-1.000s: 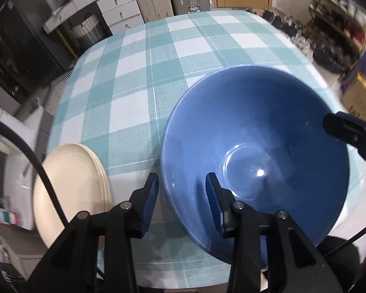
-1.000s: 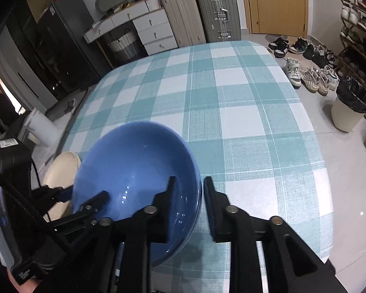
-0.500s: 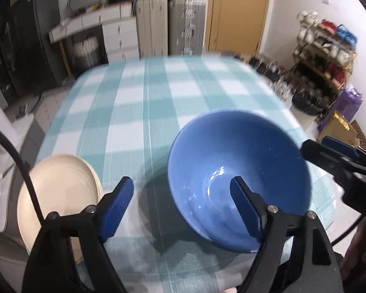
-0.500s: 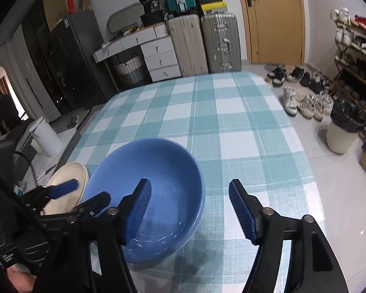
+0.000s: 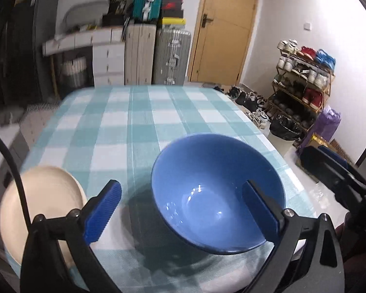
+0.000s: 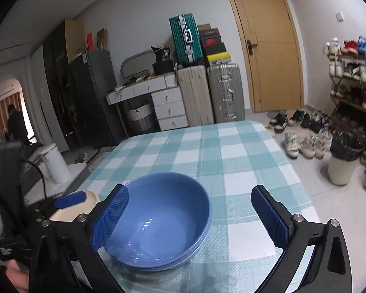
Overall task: Organize plates and bowls
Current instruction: 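Withdraw both grippers from the three nested blue bowls, then close both grippers on the rim of the nested blue bowl stack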
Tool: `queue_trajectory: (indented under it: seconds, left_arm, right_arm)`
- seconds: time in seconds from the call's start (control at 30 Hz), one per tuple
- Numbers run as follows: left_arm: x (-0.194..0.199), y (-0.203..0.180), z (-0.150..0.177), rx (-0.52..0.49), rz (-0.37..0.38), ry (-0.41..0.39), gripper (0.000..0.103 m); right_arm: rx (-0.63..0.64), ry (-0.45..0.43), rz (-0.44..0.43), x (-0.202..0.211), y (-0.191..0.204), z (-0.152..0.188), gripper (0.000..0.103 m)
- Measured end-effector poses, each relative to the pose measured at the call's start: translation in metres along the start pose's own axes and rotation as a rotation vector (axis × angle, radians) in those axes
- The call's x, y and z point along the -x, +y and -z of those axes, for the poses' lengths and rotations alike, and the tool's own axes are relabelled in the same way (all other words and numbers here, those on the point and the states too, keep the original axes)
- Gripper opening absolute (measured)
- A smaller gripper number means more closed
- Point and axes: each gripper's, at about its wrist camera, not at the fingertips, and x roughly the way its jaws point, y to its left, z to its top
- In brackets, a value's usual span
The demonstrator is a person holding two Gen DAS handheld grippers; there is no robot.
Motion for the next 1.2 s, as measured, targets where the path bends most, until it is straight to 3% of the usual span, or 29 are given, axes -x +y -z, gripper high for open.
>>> queue_trajectory:
  seconds: [0.1,0.23,0.3,0.5,0.7,0.8,1.0,1.2]
  left_arm:
    - [-0.003,0.005,-0.003,0.019,-0.060,-0.012,0.100]
    - [-0.004,0.010,-0.003,0.055,-0.069,-0.020,0.100]
    - [-0.008,0.010,-0.002,0.066,-0.039,0.002,0.100]
    - [-0.008,0.005,0.001,0.041,-0.075,0.003,0.100]
    - [-0.014,0.010,0.000,0.058,-0.094,0.019,0.100]
    - [-0.020,0.015,-0.003,0.069,-0.099,0.031,0.100]
    - [-0.046,0.025,-0.007,0.118,-0.105,0.133,0.100]
    - [-0.071,0.022,-0.007,0.173,-0.024,0.232,0.100]
  right_arm:
    - [-0.044,0.011,0.002,-0.001,-0.009,0.001,0.102]
    - [-0.047,0.026,0.011,-0.005,-0.011,0.001,0.102]
    - [-0.030,0.027,0.013,-0.005,-0.007,0.002,0.102]
    - [0.111,0.019,0.047,-0.008,0.016,0.007,0.102]
    - [0.142,0.026,0.052,-0.013,0.021,0.009,0.102]
    - [0.110,0.045,0.056,-0.018,0.017,0.010,0.102]
    - [-0.035,0.195,0.072,-0.055,-0.007,0.012,0.102]
    - [-0.179,0.306,0.015,-0.091,-0.034,0.014,0.102]
